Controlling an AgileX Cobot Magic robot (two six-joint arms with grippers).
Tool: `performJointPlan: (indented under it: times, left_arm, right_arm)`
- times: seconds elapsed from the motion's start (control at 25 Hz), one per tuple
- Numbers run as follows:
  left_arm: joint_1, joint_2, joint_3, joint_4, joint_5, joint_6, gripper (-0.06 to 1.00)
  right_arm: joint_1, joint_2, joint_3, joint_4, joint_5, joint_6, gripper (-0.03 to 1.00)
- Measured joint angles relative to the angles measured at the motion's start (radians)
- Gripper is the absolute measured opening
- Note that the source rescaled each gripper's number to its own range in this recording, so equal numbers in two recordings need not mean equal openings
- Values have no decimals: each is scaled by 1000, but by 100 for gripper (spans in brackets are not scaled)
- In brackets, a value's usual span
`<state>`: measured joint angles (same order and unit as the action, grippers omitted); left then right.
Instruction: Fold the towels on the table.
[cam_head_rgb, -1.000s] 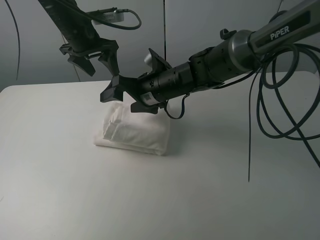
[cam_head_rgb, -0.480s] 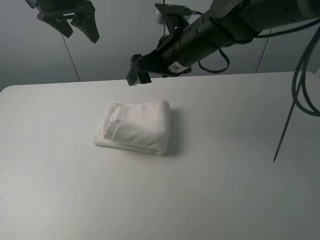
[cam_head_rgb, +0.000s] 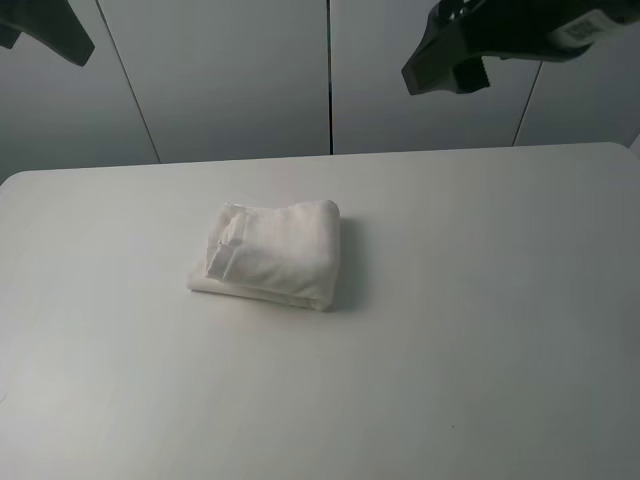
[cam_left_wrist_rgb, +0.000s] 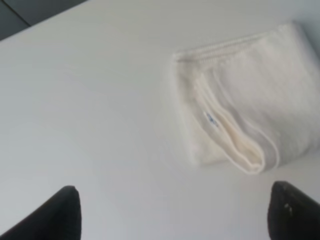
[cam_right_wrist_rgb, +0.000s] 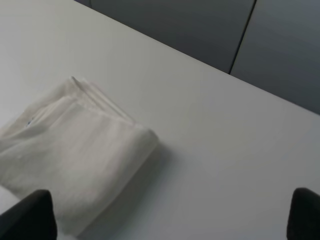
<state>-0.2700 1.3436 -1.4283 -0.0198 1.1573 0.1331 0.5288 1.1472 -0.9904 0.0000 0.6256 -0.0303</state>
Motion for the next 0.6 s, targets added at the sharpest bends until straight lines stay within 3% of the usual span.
performJointPlan:
  times: [0.24, 0.6]
  left_arm:
    - [0, -316, 325, 0, -34, -63, 96]
    - [0, -778, 629, 0, -30, -105, 96]
  right_arm:
    - [0, -305, 207, -7, 96, 11, 100]
    - [0, -659, 369, 0, 320, 40, 100]
